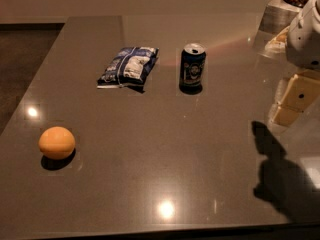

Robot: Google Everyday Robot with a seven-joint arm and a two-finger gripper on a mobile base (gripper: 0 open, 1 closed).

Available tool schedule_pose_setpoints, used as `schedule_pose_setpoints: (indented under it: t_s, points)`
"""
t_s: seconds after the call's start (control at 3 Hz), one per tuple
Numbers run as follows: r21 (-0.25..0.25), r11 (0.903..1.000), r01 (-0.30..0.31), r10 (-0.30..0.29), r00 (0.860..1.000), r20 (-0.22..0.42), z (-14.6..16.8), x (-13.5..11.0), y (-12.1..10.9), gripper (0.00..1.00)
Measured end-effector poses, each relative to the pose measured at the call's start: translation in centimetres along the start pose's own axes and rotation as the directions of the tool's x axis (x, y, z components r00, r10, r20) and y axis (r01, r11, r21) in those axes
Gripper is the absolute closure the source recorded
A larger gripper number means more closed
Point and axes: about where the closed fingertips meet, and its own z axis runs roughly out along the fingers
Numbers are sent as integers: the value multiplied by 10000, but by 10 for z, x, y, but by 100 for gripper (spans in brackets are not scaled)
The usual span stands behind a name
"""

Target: Pick orange

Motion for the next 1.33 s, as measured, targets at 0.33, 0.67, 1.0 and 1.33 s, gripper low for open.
schedule_pose_setpoints:
  t_s: [0.33,0.67,1.0,1.33]
  points:
    - [0,10000,0,0,10000,0,0,0,0,0]
    - [-269,9989,384,-375,9988,321,18,-25,4,0]
    - [-847,9939,703,-624,9937,927,49,-57,10,0]
    - [-1677,9797,1095,-840,9848,1519,88,-92,28,0]
